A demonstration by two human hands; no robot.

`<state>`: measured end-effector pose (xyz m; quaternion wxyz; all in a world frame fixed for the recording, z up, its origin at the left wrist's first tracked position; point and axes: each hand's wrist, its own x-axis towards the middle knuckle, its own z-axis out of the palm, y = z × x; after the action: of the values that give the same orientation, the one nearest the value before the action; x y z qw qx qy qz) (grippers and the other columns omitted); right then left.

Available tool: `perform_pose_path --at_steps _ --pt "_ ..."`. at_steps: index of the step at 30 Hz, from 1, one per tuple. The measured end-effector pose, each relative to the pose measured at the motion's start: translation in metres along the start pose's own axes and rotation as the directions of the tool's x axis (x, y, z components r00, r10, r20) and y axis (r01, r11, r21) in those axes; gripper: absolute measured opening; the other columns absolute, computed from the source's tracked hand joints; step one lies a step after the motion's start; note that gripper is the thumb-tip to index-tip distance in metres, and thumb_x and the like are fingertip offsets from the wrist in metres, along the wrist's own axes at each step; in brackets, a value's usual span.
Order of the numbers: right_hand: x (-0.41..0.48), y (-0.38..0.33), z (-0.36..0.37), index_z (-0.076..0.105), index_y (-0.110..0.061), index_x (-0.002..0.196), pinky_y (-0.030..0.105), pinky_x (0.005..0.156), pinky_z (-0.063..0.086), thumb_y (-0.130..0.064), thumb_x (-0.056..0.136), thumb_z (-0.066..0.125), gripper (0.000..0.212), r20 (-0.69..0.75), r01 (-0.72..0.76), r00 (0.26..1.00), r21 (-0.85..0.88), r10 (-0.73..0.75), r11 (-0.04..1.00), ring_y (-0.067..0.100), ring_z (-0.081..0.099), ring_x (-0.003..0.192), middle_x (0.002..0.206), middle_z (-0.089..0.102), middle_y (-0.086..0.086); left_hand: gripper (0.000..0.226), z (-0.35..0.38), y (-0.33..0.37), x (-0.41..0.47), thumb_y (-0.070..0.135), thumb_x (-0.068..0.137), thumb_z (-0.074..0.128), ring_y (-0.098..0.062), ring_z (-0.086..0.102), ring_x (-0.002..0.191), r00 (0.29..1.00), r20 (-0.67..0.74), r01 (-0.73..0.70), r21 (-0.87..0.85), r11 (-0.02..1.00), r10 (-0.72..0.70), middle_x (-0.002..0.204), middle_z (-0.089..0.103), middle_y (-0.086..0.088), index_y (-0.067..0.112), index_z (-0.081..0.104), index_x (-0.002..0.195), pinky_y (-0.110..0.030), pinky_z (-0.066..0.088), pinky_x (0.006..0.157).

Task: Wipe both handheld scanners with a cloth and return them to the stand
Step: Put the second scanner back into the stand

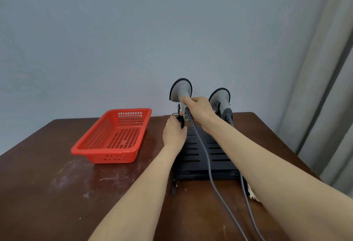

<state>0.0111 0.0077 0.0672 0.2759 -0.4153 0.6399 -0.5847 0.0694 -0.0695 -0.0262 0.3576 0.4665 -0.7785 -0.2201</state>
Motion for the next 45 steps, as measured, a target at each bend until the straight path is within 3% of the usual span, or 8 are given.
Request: perform_pose_path --at_steps 4,8,15,22,27,30,42,45 --pt "0.0 0.002 0.002 0.057 -0.005 0.077 0.041 0.074 0.055 -0.03 0.085 0.054 0.027 -0.013 0.026 1.0 -0.09 -0.027 0.996 0.021 0.062 0.062 0.076 0.07 0.019 0.026 0.001 0.001 0.0 0.017 0.089 0.055 -0.032 0.055 0.106 1.0 0.007 -0.001 0.008 1.0 0.001 0.113 0.058 -0.016 0.001 0.05 0.11 -0.036 0.043 0.077" --pt "0.001 0.008 0.004 0.06 0.001 0.093 0.055 0.081 0.053 -0.05 0.066 0.049 0.058 -0.031 0.029 0.999 -0.172 -0.034 0.985 0.036 0.067 0.083 0.089 0.069 0.023 0.021 0.003 0.001 0.002 0.014 0.09 0.051 -0.035 0.055 0.104 1.0 0.017 -0.007 0.026 1.0 0.007 0.109 0.06 -0.017 0.0 0.051 0.106 -0.037 0.042 0.074" --pt "0.0 0.007 0.006 0.032 -0.021 0.145 0.038 0.099 0.042 -0.037 0.093 0.046 0.057 -0.012 0.083 0.996 -0.368 -0.094 0.926 0.026 0.048 0.124 0.144 0.044 0.007 0.021 0.009 -0.01 0.009 0.02 0.089 0.05 -0.033 0.057 0.095 0.997 0.031 -0.075 0.081 0.994 0.073 0.1 0.058 -0.013 0.003 0.053 0.101 -0.031 0.036 0.065" --pt "0.005 0.014 0.007 0.04 -0.026 0.141 0.036 0.093 0.044 -0.035 0.094 0.04 0.049 0.04 0.118 0.993 -0.49 -0.113 0.864 0.025 0.051 0.117 0.125 0.056 0.006 0.023 0.01 -0.012 0.011 0.022 0.089 0.049 -0.033 0.059 0.091 0.994 0.031 -0.106 0.093 0.99 0.103 0.097 0.061 -0.013 0.004 0.054 0.102 -0.03 0.035 0.063" --pt "0.006 0.018 0.006 0.035 -0.025 0.145 0.042 0.101 0.044 -0.037 0.093 0.044 0.054 0.03 0.09 0.996 -0.525 -0.087 0.846 0.027 0.05 0.123 0.145 0.045 0.005 0.023 0.008 -0.011 0.011 0.022 0.089 0.048 -0.033 0.059 0.093 0.995 0.044 -0.092 0.08 0.993 0.089 0.099 0.061 -0.013 0.004 0.054 0.102 -0.032 0.04 0.065" --pt "0.008 0.018 0.007 0.036 -0.026 0.145 0.047 0.095 0.048 -0.037 0.091 0.044 0.055 0.024 0.085 0.996 -0.518 -0.085 0.851 0.033 0.059 0.105 0.143 0.047 0.007 0.024 0.007 -0.01 0.011 0.022 0.089 0.048 -0.034 0.059 0.095 0.994 0.051 -0.098 0.078 0.992 0.094 0.101 0.062 -0.014 0.003 0.054 0.103 -0.033 0.041 0.066" --pt "0.009 0.024 0.007 0.035 -0.026 0.145 0.048 0.094 0.049 -0.036 0.09 0.045 0.057 0.013 0.071 0.997 -0.461 -0.074 0.885 0.031 0.058 0.112 0.139 0.052 0.008 0.024 0.002 -0.006 0.01 0.019 0.087 0.047 -0.033 0.058 0.097 0.994 0.088 -0.064 0.049 0.997 0.059 0.102 0.061 -0.014 0.003 0.054 0.103 -0.039 0.049 0.074" --pt "0.011 0.025 0.006 0.035 -0.027 0.145 0.049 0.093 0.049 -0.037 0.089 0.045 0.057 0.008 0.062 0.998 -0.438 -0.066 0.897 0.025 0.058 0.1 0.134 0.056 0.009 0.025 0.001 -0.004 0.008 0.02 0.088 0.047 -0.033 0.057 0.099 0.994 0.099 -0.052 0.044 0.998 0.047 0.104 0.06 -0.014 0.003 0.053 0.106 -0.04 0.049 0.076"
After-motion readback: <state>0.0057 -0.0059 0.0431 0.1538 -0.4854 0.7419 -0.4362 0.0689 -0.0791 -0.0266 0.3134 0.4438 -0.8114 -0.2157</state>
